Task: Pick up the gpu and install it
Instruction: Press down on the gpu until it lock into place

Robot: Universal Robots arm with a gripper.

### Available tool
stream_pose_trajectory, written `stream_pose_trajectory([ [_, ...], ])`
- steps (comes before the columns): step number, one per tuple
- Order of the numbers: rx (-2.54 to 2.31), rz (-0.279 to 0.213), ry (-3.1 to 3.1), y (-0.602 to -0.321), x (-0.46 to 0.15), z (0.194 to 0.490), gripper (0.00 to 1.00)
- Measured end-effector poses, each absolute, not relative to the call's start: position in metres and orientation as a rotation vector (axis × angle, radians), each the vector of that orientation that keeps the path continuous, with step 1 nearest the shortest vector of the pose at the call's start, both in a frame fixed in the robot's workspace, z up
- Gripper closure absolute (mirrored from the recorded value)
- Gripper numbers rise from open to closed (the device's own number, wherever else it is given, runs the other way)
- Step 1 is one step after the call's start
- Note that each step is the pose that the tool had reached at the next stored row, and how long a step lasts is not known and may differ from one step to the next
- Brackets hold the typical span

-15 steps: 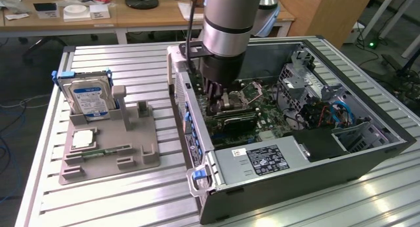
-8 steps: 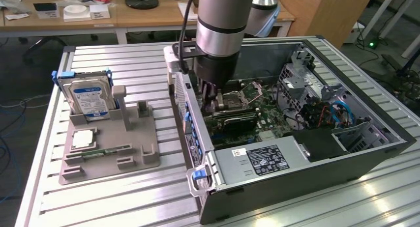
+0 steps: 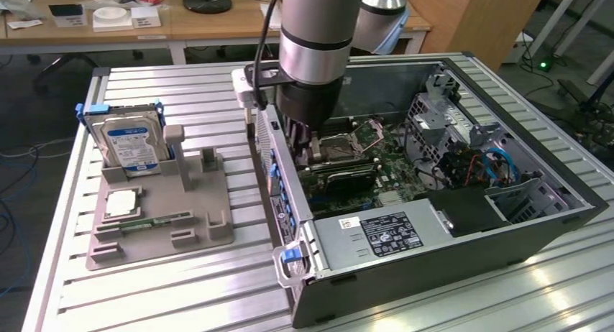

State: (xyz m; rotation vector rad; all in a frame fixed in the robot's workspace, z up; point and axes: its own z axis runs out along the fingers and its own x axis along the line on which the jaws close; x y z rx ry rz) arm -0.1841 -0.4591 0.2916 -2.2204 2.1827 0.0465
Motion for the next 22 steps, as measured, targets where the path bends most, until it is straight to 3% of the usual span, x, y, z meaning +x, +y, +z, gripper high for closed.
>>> stream_pose_trajectory([
  [22, -2.222, 0.046, 2.180, -0.454, -0.167, 0.267, 0.89],
])
